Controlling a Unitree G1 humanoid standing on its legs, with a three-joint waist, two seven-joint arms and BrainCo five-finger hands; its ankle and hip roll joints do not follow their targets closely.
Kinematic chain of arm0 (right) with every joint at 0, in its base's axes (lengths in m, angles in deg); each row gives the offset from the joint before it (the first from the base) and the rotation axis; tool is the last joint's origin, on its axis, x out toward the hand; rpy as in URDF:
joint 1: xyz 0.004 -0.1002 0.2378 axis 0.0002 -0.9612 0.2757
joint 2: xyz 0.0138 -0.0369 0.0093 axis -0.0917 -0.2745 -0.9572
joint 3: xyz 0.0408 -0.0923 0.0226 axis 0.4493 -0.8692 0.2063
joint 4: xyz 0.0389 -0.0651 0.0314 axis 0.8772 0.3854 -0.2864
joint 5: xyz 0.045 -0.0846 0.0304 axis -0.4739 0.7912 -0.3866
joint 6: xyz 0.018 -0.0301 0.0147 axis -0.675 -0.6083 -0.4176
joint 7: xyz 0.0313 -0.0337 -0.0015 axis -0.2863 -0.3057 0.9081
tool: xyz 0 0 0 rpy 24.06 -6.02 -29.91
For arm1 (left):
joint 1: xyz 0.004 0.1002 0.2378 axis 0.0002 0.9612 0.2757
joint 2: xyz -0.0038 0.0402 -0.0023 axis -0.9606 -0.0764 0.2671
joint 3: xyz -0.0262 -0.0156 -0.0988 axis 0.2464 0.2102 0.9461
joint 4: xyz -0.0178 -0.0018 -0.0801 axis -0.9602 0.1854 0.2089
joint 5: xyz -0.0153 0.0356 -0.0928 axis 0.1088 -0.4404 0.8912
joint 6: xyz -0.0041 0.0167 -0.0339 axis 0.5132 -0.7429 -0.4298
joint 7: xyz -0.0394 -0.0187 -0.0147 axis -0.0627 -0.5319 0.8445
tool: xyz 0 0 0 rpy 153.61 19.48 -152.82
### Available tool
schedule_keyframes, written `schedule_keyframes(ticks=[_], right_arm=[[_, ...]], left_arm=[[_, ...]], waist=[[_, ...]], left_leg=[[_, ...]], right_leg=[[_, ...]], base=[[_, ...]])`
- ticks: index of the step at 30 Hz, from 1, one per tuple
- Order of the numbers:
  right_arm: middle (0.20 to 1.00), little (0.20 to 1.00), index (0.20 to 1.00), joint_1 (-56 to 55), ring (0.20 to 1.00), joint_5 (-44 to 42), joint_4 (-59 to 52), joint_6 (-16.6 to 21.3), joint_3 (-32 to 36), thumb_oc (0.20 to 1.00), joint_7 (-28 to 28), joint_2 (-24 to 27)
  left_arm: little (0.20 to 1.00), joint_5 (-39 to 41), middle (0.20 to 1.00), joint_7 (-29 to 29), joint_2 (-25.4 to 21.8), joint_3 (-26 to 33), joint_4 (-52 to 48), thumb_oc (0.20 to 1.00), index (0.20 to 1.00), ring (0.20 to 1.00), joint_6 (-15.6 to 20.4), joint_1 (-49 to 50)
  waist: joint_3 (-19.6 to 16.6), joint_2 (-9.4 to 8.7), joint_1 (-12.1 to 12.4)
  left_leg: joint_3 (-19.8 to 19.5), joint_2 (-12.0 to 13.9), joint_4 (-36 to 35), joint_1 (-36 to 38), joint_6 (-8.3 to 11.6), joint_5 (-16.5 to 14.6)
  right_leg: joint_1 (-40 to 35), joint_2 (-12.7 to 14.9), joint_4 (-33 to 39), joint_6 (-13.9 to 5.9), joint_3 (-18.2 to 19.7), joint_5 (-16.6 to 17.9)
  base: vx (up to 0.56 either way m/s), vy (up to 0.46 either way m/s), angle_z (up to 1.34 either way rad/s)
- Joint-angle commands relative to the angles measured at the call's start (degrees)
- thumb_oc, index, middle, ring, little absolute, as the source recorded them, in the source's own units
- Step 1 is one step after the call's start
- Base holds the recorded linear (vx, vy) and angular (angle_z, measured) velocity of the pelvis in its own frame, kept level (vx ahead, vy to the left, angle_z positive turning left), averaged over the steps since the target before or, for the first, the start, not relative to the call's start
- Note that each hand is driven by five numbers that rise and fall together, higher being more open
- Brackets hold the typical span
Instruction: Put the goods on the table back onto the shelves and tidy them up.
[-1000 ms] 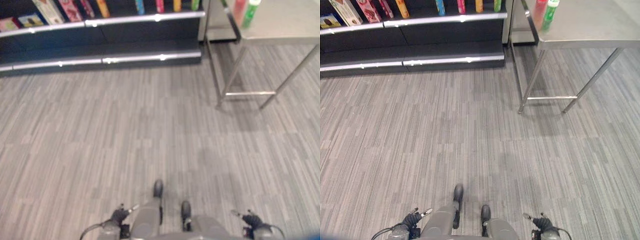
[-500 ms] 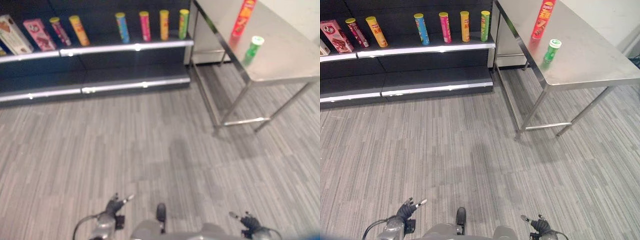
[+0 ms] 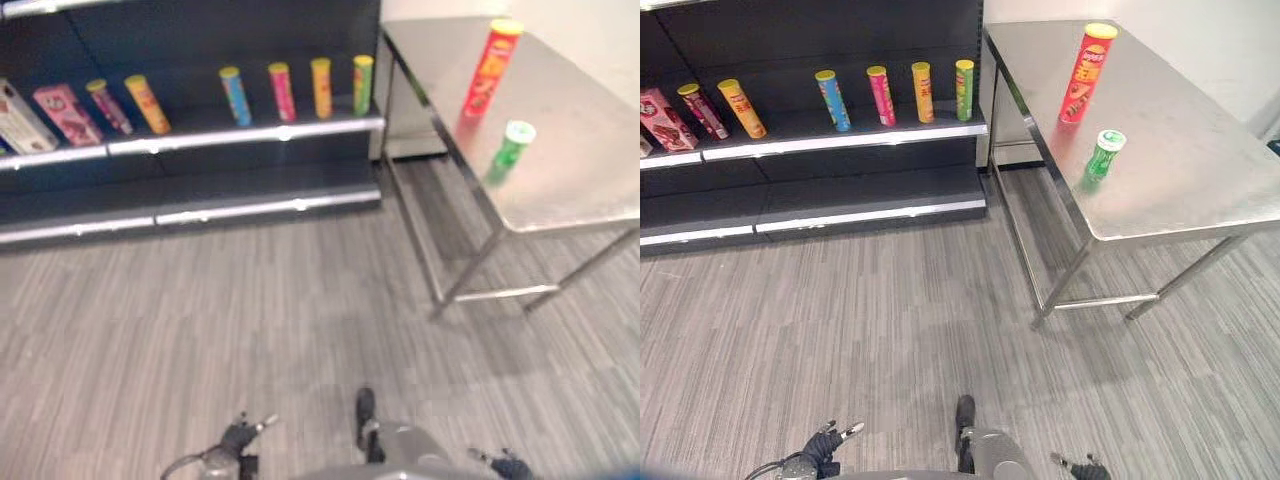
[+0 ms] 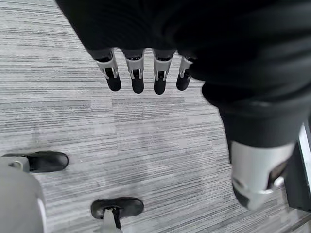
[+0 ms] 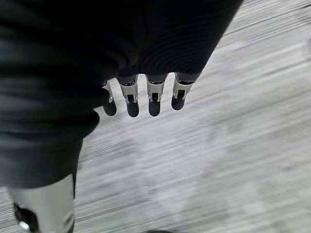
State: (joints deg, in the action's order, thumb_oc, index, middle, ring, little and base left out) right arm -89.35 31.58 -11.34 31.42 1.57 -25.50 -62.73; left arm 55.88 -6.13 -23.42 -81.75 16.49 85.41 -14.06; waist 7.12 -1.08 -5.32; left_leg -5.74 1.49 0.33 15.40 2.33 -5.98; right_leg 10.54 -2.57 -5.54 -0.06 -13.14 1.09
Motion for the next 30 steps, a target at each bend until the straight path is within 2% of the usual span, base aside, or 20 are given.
schedule_keyframes(ticks=[1, 2, 3, 4, 5, 7, 8, 9, 11, 13, 14, 15, 16, 17, 21, 24, 25, 26, 27, 30], right_arm=[[1.000, 1.000, 1.000, 1.6, 1.000, 1.0, 0.5, 0.6, 0.3, 1.000, 0.3, 2.0], [1.000, 1.000, 1.000, 1.6, 1.000, 1.0, 0.5, 0.6, 0.3, 1.000, 0.3, 2.0], [1.000, 1.000, 1.000, 2.2, 1.000, 0.4, 0.0, 0.7, 0.4, 1.000, 0.3, 2.8], [1.000, 1.000, 1.000, 2.7, 1.000, 0.2, -0.1, 0.7, 0.1, 1.000, 0.3, 3.2], [1.000, 1.000, 1.000, 3.2, 1.000, 0.1, -0.5, 0.7, -0.1, 1.000, 0.1, 3.7], [1.000, 1.000, 1.000, 4.0, 1.000, 0.1, -0.5, 0.4, -0.4, 1.000, -0.1, 4.6], [1.000, 1.000, 1.000, 4.5, 1.000, -0.1, -0.5, 0.0, -0.8, 1.000, 0.0, 4.7], [1.000, 1.000, 1.000, 4.5, 1.000, -0.1, -0.5, 0.0, -0.8, 1.000, 0.0, 4.7], [1.000, 1.000, 1.000, 4.6, 1.000, -0.2, -0.7, 0.1, -1.0, 1.000, 0.1, 4.6], [1.000, 1.000, 1.000, 4.9, 1.000, -0.2, -1.4, 0.3, -1.2, 1.000, -0.1, 4.7], [1.000, 1.000, 1.000, 4.8, 1.000, -0.2, -1.4, 0.3, -1.2, 1.000, -0.1, 4.7], [1.000, 1.000, 1.000, 4.9, 1.000, -0.2, -1.8, 0.3, -1.2, 1.000, -0.2, 4.7], [1.000, 1.000, 1.000, 4.6, 1.000, 0.4, -2.2, 0.4, -1.1, 1.000, -0.4, 4.9], [1.000, 1.000, 1.000, 4.6, 1.000, 0.5, -2.1, 0.6, -1.0, 1.000, -0.7, 4.9], [1.000, 1.000, 1.000, 4.6, 1.000, 1.2, -1.3, 0.5, -0.3, 1.000, -0.9, 4.9], [1.000, 1.000, 1.000, 5.0, 1.000, 1.5, -0.7, 0.2, -0.2, 1.000, -0.5, 4.6], [1.000, 1.000, 1.000, 5.0, 1.000, 1.5, -0.7, 0.2, -0.2, 1.000, -0.5, 4.6], [1.000, 1.000, 1.000, 5.0, 1.000, 1.6, -0.6, 0.1, -0.2, 1.000, -0.3, 4.3], [1.000, 1.000, 1.000, 5.2, 1.000, 1.5, 0.0, 0.1, 0.0, 1.000, -0.1, 4.3], [1.000, 1.000, 1.000, 4.8, 1.000, 0.9, 0.0, 0.1, 1.1, 1.000, -0.2, 3.6]], left_arm=[[1.000, -2.2, 1.000, -0.1, -1.7, -0.2, -0.5, 1.000, 1.000, 1.000, 1.1, -1.6], [1.000, -2.2, 1.000, -0.1, -1.7, -0.2, -0.5, 1.000, 1.000, 1.000, 1.1, -1.6], [1.000, -1.8, 1.000, 0.1, -1.8, -0.7, -1.5, 1.000, 1.000, 1.000, 1.0, -1.5], [1.000, -1.4, 1.000, 0.0, -1.7, -0.7, -1.9, 1.000, 1.000, 1.000, 0.9, -1.6], [1.000, -0.7, 1.000, -0.2, -1.7, -0.7, -2.5, 1.000, 1.000, 1.000, 0.9, -1.7], [1.000, -0.2, 1.000, -0.6, -1.7, -0.5, -2.7, 1.000, 1.000, 1.000, 0.8, -1.5], [1.000, 0.5, 1.000, -0.1, -1.5, -0.6, -3.1, 1.000, 1.000, 1.000, 0.6, -1.2], [1.000, 0.5, 1.000, -0.1, -1.5, -0.6, -3.1, 1.000, 1.000, 1.000, 0.6, -1.2], [1.000, 0.7, 1.000, 0.0, -1.3, -0.6, -3.0, 1.000, 1.000, 1.000, 0.7, -1.0], [1.000, 0.2, 1.000, -0.1, -1.3, -0.8, -2.8, 1.000, 1.000, 1.000, 0.8, -0.9], [1.000, 0.2, 1.000, -0.1, -1.3, -0.8, -2.8, 1.000, 1.000, 1.000, 0.8, -0.9], [1.000, 0.1, 1.000, -0.2, -1.3, -0.9, -2.7, 1.000, 1.000, 1.000, 0.8, -0.9], [1.000, -0.1, 1.000, -0.2, -1.2, -1.0, -2.5, 1.000, 1.000, 1.000, 1.0, -0.7], [1.000, -0.1, 1.000, -0.2, -1.1, -1.1, -2.3, 1.000, 1.000, 1.000, 1.2, -0.5], [1.000, -0.4, 1.000, -0.1, -1.1, -0.5, -1.2, 1.000, 1.000, 1.000, 1.2, 0.2], [1.000, -0.5, 1.000, -0.2, -1.1, 0.3, -0.1, 1.000, 1.000, 1.000, 1.3, 0.4], [1.000, -0.5, 1.000, -0.2, -1.1, 0.3, -0.1, 1.000, 1.000, 1.000, 1.3, 0.4], [1.000, -0.7, 1.000, -0.2, -1.3, 0.5, -0.1, 1.000, 1.000, 1.000, 1.3, 0.5], [1.000, -0.7, 1.000, -0.3, -1.4, 0.5, 0.6, 1.000, 1.000, 1.000, 1.3, 0.3], [1.000, -0.5, 1.000, -0.5, -1.9, 0.2, 0.1, 1.000, 1.000, 1.000, 1.4, -0.6]], waist=[[-0.8, 0.09, -0.4], [-0.8, 0.08, -0.4], [0.0, -0.06, -0.1], [0.8, -0.54, 0.4], [1.7, -0.97, 1.1], [2.5, -1.70, 2.1], [2.6, -2.15, 3.2], [2.9, -1.92, 3.4], [2.9, -2.15, 4.2], [3.4, -1.97, 5.0], [3.6, -2.02, 5.1], [3.3, -1.40, 5.5], [3.1, 0.14, 6.2], [3.3, 0.40, 6.5], [3.3, 1.36, 7.7], [3.0, 1.55, 8.7], [3.1, 1.48, 8.8], [2.9, 1.26, 9.4], [2.2, 1.44, 9.4], [1.1, 0.65, 9.0]], left_leg=[[2.0, -3.4, 8.2, -1.6, 3.28, -0.6], [2.0, -3.4, 8.2, -1.7, 3.28, -0.6], [5.1, -2.6, 21.1, -7.9, 6.00, 4.3], [5.2, -3.2, 28.7, -11.3, 7.10, 7.0], [5.1, -3.5, 36.5, -14.8, 7.42, 8.4], [7.0, -3.0, 43.7, -18.4, 6.18, 8.4], [9.3, -1.6, 41.5, -21.6, 3.80, 6.7], [9.5, -1.3, 41.7, -21.3, 3.80, 6.3], [10.6, -0.1, 33.7, -23.3, 2.45, 4.5], [10.8, 0.6, 22.4, -25.3, 2.28, 4.1], [10.8, 0.5, 22.1, -24.9, 2.27, 4.1], [10.0, 0.8, 15.5, -25.4, 2.48, 4.9], [7.7, 1.1, 4.7, -25.2, 4.11, 10.3], [6.8, 0.8, 1.5, -25.8, 4.83, 12.0], [3.1, 0.3, -3.8, -28.6, 6.57, 14.6], [2.4, 0.9, -3.9, -30.0, 7.08, 15.7], [2.5, 0.9, -3.9, -29.8, 7.06, 15.7], [1.7, 1.1, -3.2, -29.9, 7.09, 16.2], [1.6, 1.7, -4.1, -29.3, 6.74, 15.9], [4.5, 2.0, -2.6, -28.3, 5.82, 16.4]], right_leg=[[-0.2, 0.9, 7.0, -8.60, 2.3, 4.8], [-0.2, 0.9, 7.0, -8.60, 2.3, 4.8], [-3.0, 1.2, 6.6, -7.60, 2.9, 3.1], [-4.6, 1.6, 6.8, -6.98, 3.8, 2.3], [-6.2, 1.6, 7.2, -6.32, 4.8, 1.7], [-9.1, 1.9, 8.2, -5.30, 6.4, 0.3], [-11.5, 2.7, 8.5, -4.90, 7.6, -0.7], [-11.9, 2.4, 8.6, -4.88, 7.8, -0.7], [-13.2, 3.0, 8.5, -4.96, 8.3, -1.8], [-14.2, 3.2, 8.3, -5.49, 8.7, -2.9], [-14.5, 3.3, 8.3, -5.53, 8.7, -3.0], [-14.7, 3.0, 8.3, -5.65, 8.8, -3.7], [-16.3, 2.1, 8.4, -5.72, 9.0, -5.0], [-17.6, 2.1, 8.4, -5.72, 9.3, -5.9], [-20.8, 1.8, 7.7, -5.72, 13.2, -8.6], [-23.2, 2.2, 8.0, -6.19, 17.2, -9.9], [-23.3, 2.3, 8.1, -6.21, 17.3, -9.9], [-24.8, 3.1, 8.5, -6.86, 19.1, -10.3], [-25.0, 3.2, 8.0, -7.25, 20.7, -10.7], [-24.8, 6.0, 6.8, -8.82, 20.7, -10.6]], base=[[0.28, -0.124, 0.18], [0.27, -0.143, 0.14], [0.23, -0.136, 0.06], [0.30, -0.188, 0.09], [0.20, -0.134, -0.18], [0.29, -0.133, -0.36], [0.29, -0.093, -0.40], [0.28, -0.059, -0.38], [0.21, -0.007, -0.42], [0.19, 0.017, -0.25], [0.14, 0.030, -0.03], [0.25, 0.072, -0.06], [0.35, 0.088, -0.10], [0.36, 0.084, -0.06], [0.31, 0.075, -0.40], [0.29, 0.123, -0.59], [0.38, 0.197, -0.90], [0.40, 0.226, -0.98], [0.50, 0.295, -0.84], [0.32, 0.270, -0.58]])
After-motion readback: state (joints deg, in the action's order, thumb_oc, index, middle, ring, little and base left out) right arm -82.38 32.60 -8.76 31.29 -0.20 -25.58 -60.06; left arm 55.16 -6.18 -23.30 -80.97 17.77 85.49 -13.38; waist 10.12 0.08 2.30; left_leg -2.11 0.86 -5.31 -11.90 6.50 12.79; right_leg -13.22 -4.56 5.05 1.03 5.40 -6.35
